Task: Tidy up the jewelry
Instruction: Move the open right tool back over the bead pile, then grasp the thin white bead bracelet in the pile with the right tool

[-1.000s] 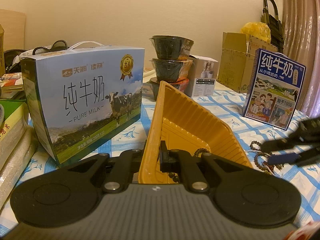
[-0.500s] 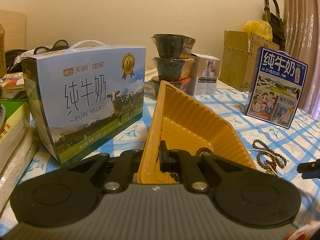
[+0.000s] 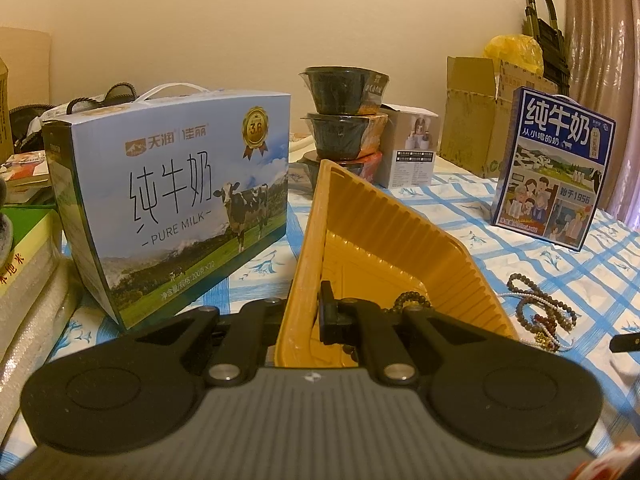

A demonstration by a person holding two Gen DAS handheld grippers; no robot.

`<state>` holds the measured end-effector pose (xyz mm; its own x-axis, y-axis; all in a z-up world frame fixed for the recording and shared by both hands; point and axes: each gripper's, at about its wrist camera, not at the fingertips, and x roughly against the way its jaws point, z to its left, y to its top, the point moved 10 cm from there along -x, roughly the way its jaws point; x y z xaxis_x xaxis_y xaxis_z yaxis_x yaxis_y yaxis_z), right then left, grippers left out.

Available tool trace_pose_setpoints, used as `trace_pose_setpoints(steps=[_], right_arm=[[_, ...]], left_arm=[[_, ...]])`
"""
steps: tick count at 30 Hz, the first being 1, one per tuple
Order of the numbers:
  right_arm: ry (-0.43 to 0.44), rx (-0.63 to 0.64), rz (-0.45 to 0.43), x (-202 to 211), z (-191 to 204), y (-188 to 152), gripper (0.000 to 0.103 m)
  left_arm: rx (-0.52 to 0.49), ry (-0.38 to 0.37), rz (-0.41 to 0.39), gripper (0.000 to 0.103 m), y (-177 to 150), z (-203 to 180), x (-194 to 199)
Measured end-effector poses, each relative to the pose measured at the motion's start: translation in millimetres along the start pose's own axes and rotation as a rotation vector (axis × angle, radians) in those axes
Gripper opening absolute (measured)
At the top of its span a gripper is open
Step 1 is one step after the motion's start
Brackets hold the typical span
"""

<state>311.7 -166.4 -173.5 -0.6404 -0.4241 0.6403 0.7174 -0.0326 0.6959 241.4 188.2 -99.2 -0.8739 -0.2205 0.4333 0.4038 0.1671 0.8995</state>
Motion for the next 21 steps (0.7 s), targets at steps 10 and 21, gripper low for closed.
trace_pose_setpoints(steps=[10,21], right_arm=[[-0.008,0.065,-0.014,-31,6,12,0.022],[-0.038,0.109,-0.017,-63,8,23,0.018]], left_arm=[[-0.005,0.002,0.001,0.006,0,-1,0],[0.0,0.001,0.002,0.006,0,-1,0]])
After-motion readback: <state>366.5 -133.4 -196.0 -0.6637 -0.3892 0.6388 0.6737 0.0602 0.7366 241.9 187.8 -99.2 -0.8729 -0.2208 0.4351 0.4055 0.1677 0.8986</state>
